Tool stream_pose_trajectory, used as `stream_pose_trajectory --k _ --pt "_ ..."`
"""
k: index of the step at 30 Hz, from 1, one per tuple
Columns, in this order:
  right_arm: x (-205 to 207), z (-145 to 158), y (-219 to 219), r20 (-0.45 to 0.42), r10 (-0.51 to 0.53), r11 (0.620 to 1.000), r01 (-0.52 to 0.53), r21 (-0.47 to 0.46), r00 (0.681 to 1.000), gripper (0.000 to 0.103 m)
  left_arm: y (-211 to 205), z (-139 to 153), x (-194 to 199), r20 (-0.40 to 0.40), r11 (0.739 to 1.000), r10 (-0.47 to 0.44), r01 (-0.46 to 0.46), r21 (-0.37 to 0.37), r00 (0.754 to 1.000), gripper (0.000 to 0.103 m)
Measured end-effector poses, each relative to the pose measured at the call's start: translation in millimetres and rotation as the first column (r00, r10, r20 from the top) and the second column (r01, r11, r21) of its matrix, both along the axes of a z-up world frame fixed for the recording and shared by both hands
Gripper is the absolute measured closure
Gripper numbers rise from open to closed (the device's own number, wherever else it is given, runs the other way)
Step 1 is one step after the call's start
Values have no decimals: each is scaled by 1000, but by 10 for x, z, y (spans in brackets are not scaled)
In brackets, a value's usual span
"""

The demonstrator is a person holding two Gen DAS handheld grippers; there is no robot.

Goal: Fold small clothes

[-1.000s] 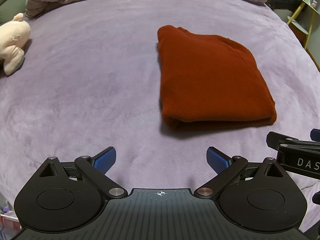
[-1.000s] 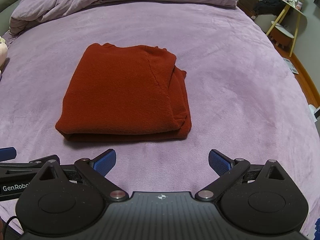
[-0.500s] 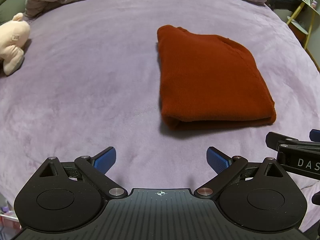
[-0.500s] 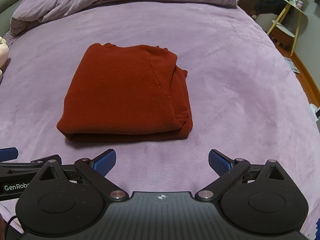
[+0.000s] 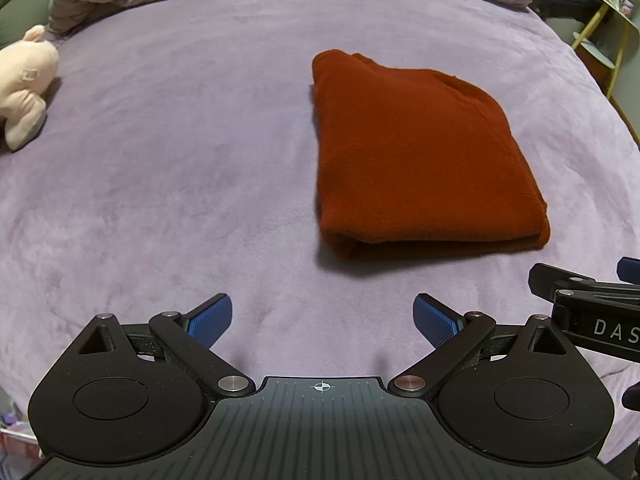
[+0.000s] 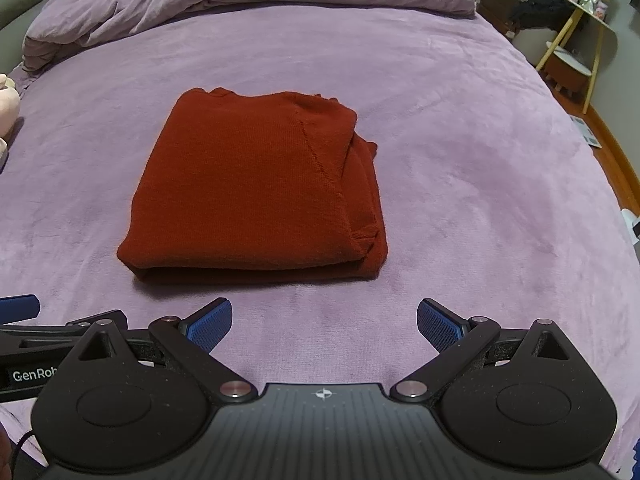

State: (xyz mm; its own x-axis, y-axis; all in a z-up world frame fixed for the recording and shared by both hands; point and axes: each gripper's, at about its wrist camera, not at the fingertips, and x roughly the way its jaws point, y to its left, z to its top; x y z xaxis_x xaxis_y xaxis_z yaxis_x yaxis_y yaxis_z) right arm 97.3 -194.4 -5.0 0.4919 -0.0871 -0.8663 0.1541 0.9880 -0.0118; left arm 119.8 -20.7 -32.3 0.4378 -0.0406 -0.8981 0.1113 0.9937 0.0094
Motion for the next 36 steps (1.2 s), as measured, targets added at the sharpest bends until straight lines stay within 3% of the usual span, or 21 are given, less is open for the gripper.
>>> stream_pose_trajectory --k 26,36 --pt "15 24 -7 1 4 1000 -4 -7 1000 4 -48 2 -8 18 1000 -5 5 11 1000 3" --pt "45 21 -9 -2 1 1000 -1 -17 1000 4 -60 -29 26 0 998 8 -8 56 1000 3"
